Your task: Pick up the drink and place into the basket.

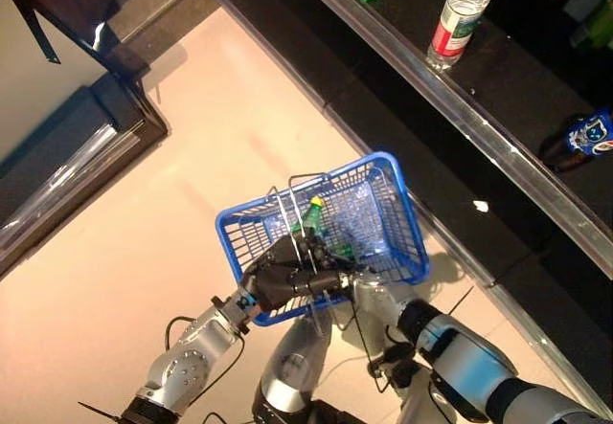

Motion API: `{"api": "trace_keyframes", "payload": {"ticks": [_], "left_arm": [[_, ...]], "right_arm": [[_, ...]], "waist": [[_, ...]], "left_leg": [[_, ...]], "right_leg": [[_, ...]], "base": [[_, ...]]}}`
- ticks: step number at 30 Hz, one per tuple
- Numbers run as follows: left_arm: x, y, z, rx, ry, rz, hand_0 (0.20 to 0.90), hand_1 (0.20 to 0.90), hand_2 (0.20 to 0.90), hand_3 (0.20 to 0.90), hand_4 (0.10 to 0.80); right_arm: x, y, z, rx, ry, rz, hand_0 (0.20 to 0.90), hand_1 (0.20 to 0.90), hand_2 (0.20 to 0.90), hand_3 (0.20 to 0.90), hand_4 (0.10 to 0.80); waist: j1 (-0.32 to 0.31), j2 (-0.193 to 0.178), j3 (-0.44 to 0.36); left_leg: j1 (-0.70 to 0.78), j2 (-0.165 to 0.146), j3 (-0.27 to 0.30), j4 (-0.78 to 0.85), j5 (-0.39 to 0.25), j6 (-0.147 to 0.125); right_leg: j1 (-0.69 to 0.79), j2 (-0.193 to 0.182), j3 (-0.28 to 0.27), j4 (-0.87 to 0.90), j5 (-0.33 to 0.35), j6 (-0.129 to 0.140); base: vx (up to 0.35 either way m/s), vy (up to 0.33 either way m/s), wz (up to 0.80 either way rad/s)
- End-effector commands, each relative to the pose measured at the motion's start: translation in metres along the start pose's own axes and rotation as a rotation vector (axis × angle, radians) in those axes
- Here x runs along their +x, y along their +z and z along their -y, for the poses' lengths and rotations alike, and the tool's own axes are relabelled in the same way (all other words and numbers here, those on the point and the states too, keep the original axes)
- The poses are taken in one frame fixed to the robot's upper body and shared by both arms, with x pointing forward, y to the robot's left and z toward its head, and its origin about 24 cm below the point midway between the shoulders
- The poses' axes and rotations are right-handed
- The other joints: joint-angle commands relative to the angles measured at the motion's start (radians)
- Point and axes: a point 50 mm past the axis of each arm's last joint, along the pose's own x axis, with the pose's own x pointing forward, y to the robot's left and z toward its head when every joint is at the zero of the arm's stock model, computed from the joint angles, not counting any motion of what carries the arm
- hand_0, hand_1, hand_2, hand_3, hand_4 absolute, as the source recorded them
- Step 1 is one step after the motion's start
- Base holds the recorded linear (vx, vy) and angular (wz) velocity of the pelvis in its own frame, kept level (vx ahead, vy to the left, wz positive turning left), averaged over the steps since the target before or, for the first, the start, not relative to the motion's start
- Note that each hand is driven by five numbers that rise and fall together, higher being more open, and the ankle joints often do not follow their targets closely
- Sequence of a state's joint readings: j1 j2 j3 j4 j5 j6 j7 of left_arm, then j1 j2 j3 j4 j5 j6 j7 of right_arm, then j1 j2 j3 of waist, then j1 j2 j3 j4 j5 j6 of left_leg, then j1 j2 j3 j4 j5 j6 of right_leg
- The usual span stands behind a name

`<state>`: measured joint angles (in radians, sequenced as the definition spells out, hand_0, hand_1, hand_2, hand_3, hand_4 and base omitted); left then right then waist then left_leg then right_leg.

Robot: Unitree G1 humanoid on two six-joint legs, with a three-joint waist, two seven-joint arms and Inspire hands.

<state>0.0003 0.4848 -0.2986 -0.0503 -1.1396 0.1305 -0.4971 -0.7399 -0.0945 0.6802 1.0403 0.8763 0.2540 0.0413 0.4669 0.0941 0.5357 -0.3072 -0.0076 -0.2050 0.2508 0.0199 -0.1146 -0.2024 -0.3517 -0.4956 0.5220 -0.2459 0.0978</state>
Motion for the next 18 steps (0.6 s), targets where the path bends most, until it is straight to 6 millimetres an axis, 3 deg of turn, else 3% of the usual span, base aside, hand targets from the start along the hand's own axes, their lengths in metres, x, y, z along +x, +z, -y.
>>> {"api": "trace_keyframes", "payload": {"ticks": [1, 2, 3, 18], "left_arm": [[0.027, 0.075, 0.109, 0.234, -0.690, 0.327, 0.300, 0.300, 0.300, 0.200, 0.100], [0.027, 0.076, 0.110, 0.239, -0.690, 0.325, 0.300, 0.300, 0.300, 0.200, 0.100], [0.028, 0.076, 0.111, 0.246, -0.691, 0.322, 0.300, 0.300, 0.300, 0.200, 0.100], [0.035, 0.079, 0.111, 0.241, -0.652, 0.323, 0.300, 0.300, 0.300, 0.200, 0.100]], "right_arm": [[0.002, 0.057, -0.070, 0.124, 0.243, 0.187, 0.724, 0.724, 0.724, 0.694, 0.594], [0.001, 0.059, -0.068, 0.132, 0.234, 0.192, 0.844, 0.844, 0.844, 0.834, 0.734], [0.001, 0.061, -0.066, 0.143, 0.225, 0.198, 0.900, 0.900, 0.900, 0.900, 0.800], [-0.007, 0.098, -0.045, 0.361, 0.201, 0.342, 0.900, 0.900, 0.900, 0.900, 0.800]], "waist": [[0.002, 0.013, -0.016], [0.003, 0.012, -0.016], [0.005, 0.010, -0.016], [0.003, -0.007, -0.016]], "left_leg": [[-0.079, -0.018, 0.032, 0.099, 0.007, 0.058], [-0.080, -0.018, 0.031, 0.100, 0.006, 0.058], [-0.082, -0.019, 0.031, 0.100, 0.005, 0.059], [-0.082, -0.005, 0.052, 0.098, 0.002, 0.062]], "right_leg": [[0.029, -0.009, 0.008, -0.130, 0.216, -0.007], [0.028, -0.009, 0.008, -0.130, 0.216, -0.007], [0.027, -0.009, 0.008, -0.129, 0.217, -0.007], [0.013, -0.010, 0.012, -0.115, 0.220, -0.005]], "base": [[0.016, -0.008, 0.05], [0.019, -0.016, 0.07], [0.020, -0.022, 0.12], [0.002, -0.003, 0.01]]}}
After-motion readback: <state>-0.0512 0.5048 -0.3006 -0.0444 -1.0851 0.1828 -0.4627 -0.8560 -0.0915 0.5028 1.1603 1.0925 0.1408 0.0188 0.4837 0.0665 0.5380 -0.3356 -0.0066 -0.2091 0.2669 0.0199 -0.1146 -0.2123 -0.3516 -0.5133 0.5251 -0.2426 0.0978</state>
